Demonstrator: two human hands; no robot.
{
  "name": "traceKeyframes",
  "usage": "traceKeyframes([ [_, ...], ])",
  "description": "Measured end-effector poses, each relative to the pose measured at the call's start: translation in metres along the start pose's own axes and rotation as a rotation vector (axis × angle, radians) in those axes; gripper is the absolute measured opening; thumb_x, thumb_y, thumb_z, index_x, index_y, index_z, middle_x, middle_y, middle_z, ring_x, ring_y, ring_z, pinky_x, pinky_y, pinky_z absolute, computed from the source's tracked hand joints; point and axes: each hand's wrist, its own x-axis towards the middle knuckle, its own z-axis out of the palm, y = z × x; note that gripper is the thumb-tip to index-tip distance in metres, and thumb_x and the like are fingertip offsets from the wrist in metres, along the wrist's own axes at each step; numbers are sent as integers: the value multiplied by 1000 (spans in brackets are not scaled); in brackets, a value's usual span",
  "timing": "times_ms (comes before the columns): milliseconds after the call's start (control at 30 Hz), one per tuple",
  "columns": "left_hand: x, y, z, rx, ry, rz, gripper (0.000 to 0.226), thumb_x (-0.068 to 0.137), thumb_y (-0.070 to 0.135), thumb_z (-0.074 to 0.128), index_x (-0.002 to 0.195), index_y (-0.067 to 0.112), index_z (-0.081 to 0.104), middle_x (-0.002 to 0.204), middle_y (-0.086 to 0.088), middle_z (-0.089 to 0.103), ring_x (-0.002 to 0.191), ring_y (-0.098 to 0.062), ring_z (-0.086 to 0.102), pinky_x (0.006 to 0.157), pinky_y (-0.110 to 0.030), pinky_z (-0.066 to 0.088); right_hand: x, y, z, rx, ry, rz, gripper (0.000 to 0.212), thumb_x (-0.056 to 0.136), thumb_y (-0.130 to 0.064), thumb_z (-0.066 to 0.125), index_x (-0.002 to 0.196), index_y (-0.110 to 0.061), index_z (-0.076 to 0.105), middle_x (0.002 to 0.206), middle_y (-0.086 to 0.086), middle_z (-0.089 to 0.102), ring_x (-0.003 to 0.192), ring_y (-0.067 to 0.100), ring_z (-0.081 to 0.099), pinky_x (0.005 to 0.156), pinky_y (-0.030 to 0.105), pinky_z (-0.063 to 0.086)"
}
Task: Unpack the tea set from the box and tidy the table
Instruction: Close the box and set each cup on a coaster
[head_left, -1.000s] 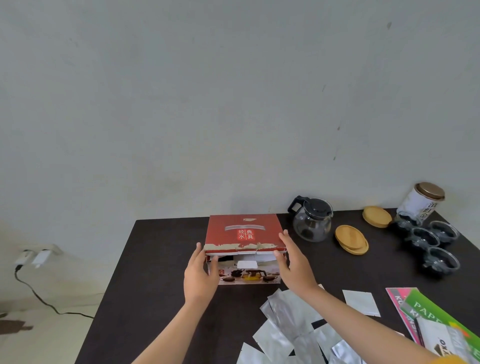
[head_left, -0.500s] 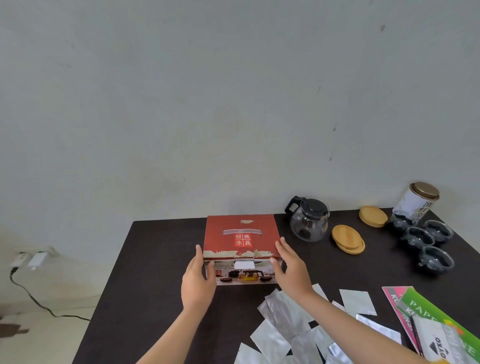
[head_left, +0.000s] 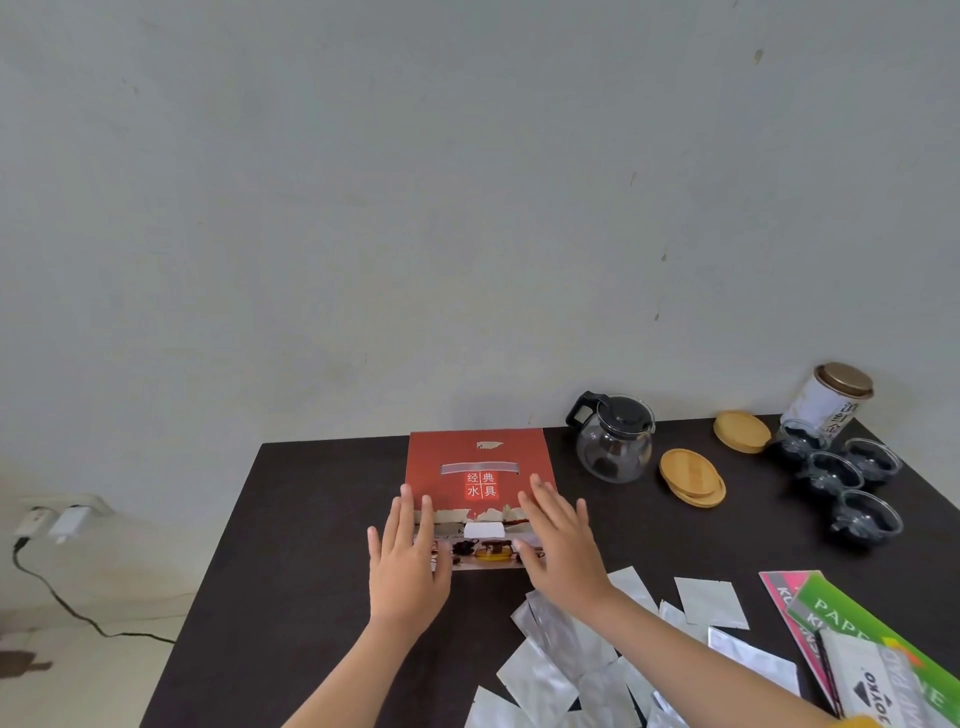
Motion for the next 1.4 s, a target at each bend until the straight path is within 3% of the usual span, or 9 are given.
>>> traceKeyframes([
  [167,3,1,2,53,-13,147,56,90,41,46,140,19,41,150,-8,33,138,-27,26,102,-48,27,10,-11,7,-41,-31,-94,59,92,-36,56,145,-19,38,154,0,29,143,19,24,114,49,10],
  [333,5,3,6,-13,-31,137,63,83,31,69,139,18,44,148,-9,37,137,-28,25,102,-48,26,18,-16,8,-158,-45,-94,53,83,-36,70,131,-20,57,138,1,55,127,22,52,101,52,27],
  [600,4,4,11,-87,16,124,57,86,25,66,138,15,45,149,-9,36,139,-28,22,102,-47,25,19,-23,11,-214,-69,-13,49,90,-40,37,127,-18,61,134,0,58,125,19,54,101,51,30],
  [800,4,6,13,-87,34,134,63,81,25,71,137,13,46,148,-10,37,137,-30,26,100,-47,29,11,-23,14,-215,-107,1,51,93,-40,33,131,-16,57,139,3,54,130,21,49,103,51,30],
  [867,4,5,15,-92,43,129,59,86,30,64,139,13,44,150,-7,31,139,-29,23,102,-48,29,10,-23,15,-214,-117,8,52,96,-40,28,132,-15,56,140,4,53,131,22,48,103,53,30],
  [933,3,6,15,-101,53,107,54,94,44,43,139,14,44,151,-7,31,140,-27,22,104,-47,27,9,-23,15,-214,-131,19,58,102,-40,14,132,-13,56,140,5,53,131,23,48,102,54,33],
  [1033,5,12,14,-142,66,45,66,95,56,19,135,13,49,149,-8,37,140,-25,23,105,-47,24,7,-23,15,-218,-126,-2,65,102,-39,5,132,-12,56,140,7,53,131,26,48,102,53,36],
  [1200,7,20,17,-213,112,-29,48,88,35,61,128,9,58,145,-10,42,138,-24,24,105,-48,23,6,-25,12,-224,-170,-5,52,94,-37,30,130,-12,58,139,7,54,130,25,49,102,51,38],
  [1400,9,27,16,-261,139,-94,44,85,29,67,123,7,62,142,-12,46,138,-28,32,106,-47,22,8,-32,10,-170,-138,51,54,97,-40,24,127,-13,61,134,3,58,126,22,53,102,48,37],
])
